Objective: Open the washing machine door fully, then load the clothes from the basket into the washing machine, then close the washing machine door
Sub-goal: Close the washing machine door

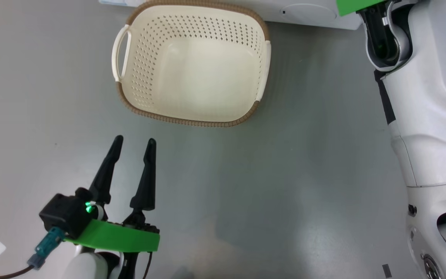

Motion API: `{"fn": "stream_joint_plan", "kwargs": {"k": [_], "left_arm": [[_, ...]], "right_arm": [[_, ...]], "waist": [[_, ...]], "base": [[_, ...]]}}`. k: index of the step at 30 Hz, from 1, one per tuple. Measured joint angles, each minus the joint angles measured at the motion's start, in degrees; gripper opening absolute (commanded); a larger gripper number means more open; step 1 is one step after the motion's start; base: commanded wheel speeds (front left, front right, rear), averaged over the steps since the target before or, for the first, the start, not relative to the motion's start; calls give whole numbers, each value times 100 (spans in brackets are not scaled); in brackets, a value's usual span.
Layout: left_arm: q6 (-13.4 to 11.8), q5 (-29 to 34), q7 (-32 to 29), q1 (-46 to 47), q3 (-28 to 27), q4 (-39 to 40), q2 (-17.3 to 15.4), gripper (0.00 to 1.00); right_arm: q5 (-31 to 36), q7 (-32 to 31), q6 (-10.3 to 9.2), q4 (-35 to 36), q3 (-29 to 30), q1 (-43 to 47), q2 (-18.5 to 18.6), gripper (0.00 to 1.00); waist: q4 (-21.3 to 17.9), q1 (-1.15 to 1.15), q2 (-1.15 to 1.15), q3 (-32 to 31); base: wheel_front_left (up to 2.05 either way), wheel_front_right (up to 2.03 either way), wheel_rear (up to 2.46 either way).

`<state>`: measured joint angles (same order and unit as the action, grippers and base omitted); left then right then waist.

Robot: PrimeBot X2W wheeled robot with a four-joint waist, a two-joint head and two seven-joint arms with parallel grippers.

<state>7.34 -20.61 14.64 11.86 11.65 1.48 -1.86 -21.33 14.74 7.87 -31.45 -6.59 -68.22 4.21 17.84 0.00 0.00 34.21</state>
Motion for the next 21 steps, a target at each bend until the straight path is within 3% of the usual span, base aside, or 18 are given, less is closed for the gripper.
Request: {"fn": "stream_joint_plan", "kwargs": {"k": [10,21], "left_arm": [[0,26,0,-49,-192,-5,1,100],[0,134,0,-342,-471,-42,-16,100]], "right_arm": [[-60,1,-7,92,-546,972,74,0],[-258,0,-7,391,-643,2208,82,0]], "waist": [[-207,0,0,-432],[-470,-1,0,-982]], "base": [[0,0,0],[0,0,0]]}}
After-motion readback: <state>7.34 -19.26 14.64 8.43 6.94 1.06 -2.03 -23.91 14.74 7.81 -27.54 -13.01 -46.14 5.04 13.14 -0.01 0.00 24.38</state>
